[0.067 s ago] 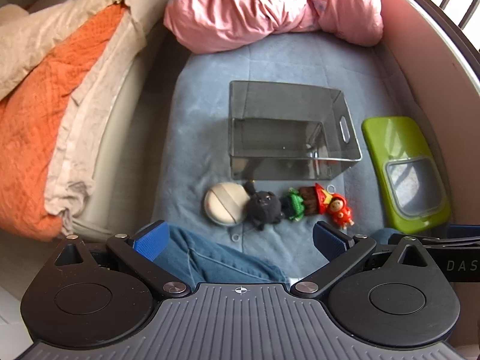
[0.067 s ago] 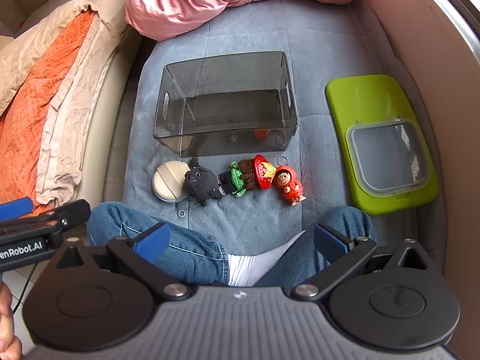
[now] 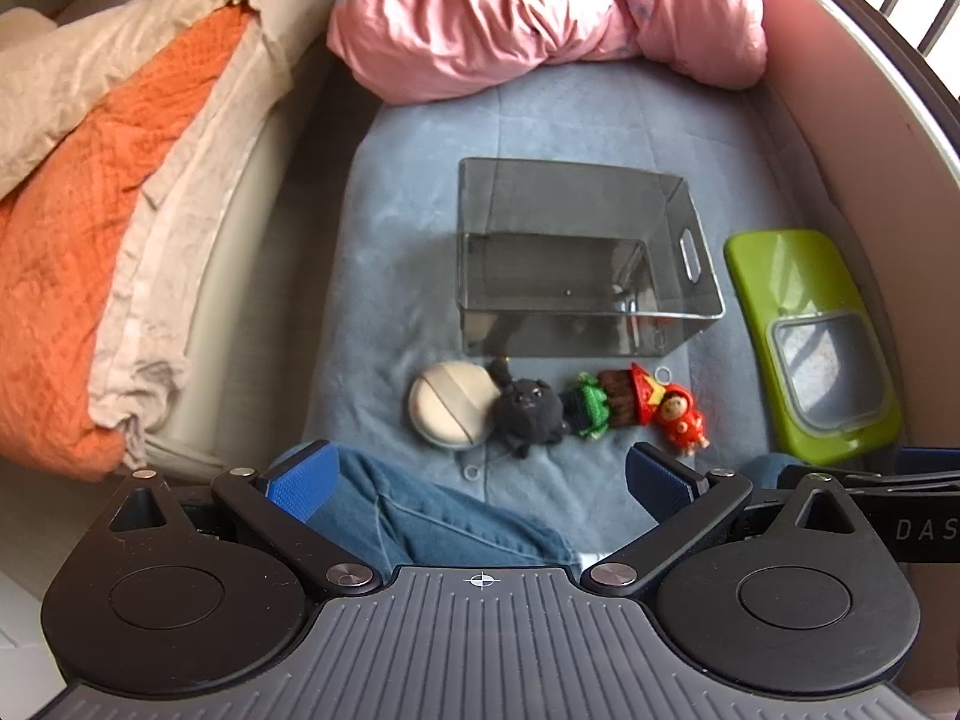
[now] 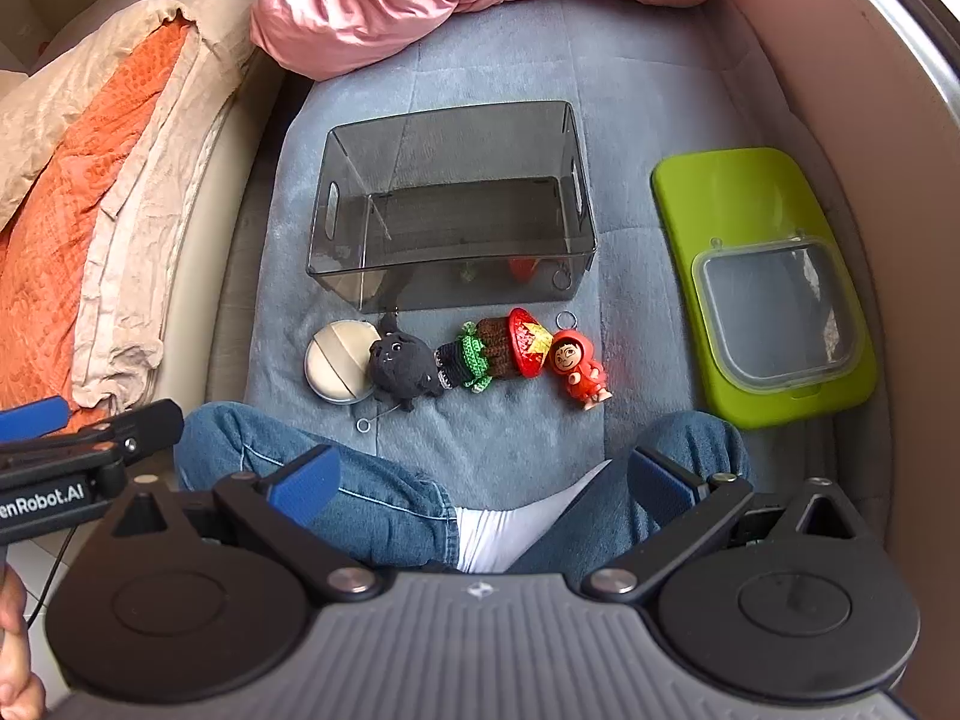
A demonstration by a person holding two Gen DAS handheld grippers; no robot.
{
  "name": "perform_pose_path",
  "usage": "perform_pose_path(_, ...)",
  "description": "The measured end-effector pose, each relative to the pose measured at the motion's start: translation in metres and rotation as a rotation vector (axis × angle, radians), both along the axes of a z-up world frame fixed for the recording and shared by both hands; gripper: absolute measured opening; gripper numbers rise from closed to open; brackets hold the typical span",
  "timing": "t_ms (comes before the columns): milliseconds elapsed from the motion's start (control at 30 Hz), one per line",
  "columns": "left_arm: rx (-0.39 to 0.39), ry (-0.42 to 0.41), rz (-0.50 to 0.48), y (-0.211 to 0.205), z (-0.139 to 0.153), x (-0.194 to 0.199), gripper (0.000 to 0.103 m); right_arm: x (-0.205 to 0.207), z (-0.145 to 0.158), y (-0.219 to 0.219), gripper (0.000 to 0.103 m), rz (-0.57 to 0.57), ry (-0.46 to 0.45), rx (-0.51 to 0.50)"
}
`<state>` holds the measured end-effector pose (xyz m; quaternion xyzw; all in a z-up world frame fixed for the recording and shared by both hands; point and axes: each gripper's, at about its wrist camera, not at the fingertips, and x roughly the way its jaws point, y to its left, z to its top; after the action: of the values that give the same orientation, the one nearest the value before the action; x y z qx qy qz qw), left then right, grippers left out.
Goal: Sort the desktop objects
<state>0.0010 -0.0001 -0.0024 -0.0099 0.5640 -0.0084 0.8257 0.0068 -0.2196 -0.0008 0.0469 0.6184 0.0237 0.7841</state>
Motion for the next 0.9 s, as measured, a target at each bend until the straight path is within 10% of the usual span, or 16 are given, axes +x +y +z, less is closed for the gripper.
perform_pose_path(900, -0.001, 0.103, 0.022, 0.007, -0.017, 0.009, 0.103, 0.0, -0.013, -0.007, 0.103, -0.037, 0.021, 0.026)
